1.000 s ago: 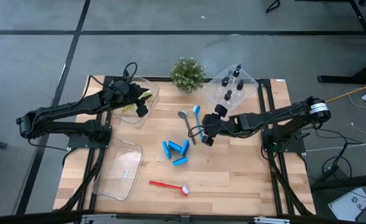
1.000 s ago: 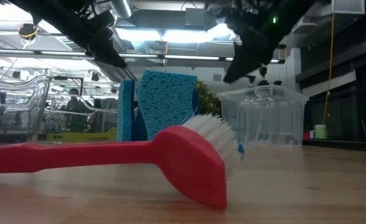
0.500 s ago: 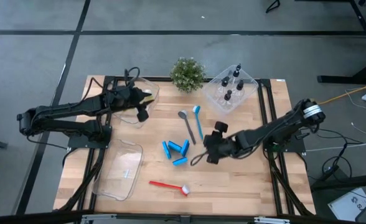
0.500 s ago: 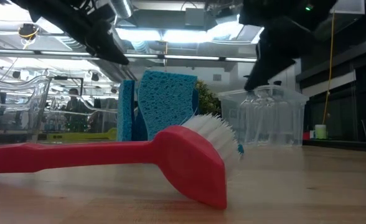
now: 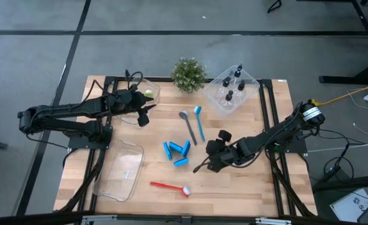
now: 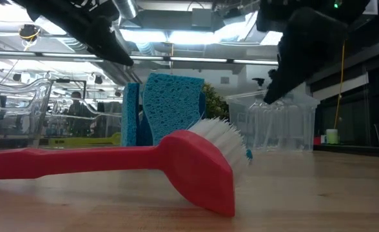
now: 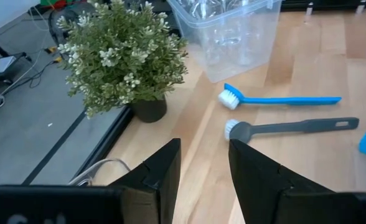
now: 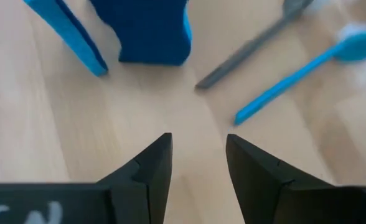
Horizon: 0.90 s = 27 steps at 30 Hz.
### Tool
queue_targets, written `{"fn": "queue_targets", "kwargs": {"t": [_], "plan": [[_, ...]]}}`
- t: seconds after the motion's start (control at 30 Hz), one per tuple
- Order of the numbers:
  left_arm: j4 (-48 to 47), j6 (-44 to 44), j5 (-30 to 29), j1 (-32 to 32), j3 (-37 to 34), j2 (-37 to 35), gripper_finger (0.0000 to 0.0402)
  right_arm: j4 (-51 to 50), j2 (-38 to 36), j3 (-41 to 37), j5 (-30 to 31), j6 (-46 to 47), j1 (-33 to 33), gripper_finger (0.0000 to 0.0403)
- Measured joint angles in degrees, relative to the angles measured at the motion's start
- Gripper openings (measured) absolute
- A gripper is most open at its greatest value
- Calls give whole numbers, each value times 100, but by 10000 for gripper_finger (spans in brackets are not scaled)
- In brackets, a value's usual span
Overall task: Pick & Place Kitchen Sink Supplies
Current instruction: Put the blue dish brush into the top transparent bin
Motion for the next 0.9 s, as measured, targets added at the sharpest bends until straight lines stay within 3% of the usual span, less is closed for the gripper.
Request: {"fn": "queue_targets", "kwargs": {"t": [0.17, 0.5, 0.9], "plan": [[0, 9, -20, -28, 0, 0, 130, 288, 233, -278, -154, 320, 0, 151], [-152, 13, -149, -26, 0, 0, 130, 1217, 1177, -446, 1499, -185, 101, 151], [-234, 2, -151, -26, 0, 0, 130, 1437, 1446, -448, 1881, 71, 33, 151]]}}
